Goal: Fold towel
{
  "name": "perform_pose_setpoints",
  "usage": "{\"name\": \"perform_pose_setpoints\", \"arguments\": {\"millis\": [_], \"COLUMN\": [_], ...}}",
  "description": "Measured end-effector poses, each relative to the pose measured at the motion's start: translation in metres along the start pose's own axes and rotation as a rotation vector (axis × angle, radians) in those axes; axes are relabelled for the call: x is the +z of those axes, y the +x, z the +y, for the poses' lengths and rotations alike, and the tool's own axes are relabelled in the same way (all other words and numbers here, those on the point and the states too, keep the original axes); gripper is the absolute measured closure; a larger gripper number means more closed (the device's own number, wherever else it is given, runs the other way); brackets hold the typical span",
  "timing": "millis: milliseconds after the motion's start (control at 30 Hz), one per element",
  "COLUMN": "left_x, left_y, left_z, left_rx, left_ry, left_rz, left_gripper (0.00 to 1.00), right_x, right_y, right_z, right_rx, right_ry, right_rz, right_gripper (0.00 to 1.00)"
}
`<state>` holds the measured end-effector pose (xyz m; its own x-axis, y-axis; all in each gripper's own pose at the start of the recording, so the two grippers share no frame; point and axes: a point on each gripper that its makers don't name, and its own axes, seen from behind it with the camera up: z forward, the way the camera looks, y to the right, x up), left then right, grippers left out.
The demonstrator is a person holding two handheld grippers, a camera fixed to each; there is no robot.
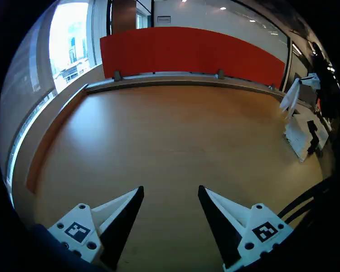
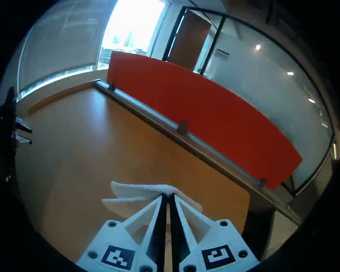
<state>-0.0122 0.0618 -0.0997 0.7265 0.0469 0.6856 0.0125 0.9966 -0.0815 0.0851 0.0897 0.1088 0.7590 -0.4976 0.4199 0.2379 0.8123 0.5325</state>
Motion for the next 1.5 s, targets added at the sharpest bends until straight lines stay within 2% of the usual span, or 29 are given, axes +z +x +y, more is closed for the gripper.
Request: {"name": "perform_pose_setpoints", "arguments": {"millis": [300,600,800,967,1300,1500], "left_x": [0.004,0.007,0.008,0.008,0.005,0.002], "left_y": [0.005,0.01,0.012,0.014,0.014,0.012], "left_z": [0.009,0.018,0.023,0.026,0.028,0.028], "left_rx": [0.014,0.026,0.033,0.038,0.048,0.054], "left_ry": [-0.003,-0.008,-0.011,-0.015,-0.023,-0.025], "left_rz": [0.0,0.001,0.0,0.002,0.003,0.002], "left_gripper": [0.12,0.12,0.12,0.12,0.12,0.12], "right_x": [-0.014,-0.024,-0.028,-0.039,-0.071,-0.083], "right_y": [-0.01,-0.027,-0.038,-0.053,-0.102,-0.139], "right_z": [0.04,0.061,0.062,0.061,0.051,0.045], "right_rx": [0.013,0.032,0.04,0.043,0.106,0.152], "right_ry": [-0.051,-0.083,-0.088,-0.097,-0.129,-0.156], "right_rz": [-0.01,-0.028,-0.036,-0.053,-0.093,-0.138], "right_gripper": [0.96,0.96,0.96,0.96,0.96,0.96]}}
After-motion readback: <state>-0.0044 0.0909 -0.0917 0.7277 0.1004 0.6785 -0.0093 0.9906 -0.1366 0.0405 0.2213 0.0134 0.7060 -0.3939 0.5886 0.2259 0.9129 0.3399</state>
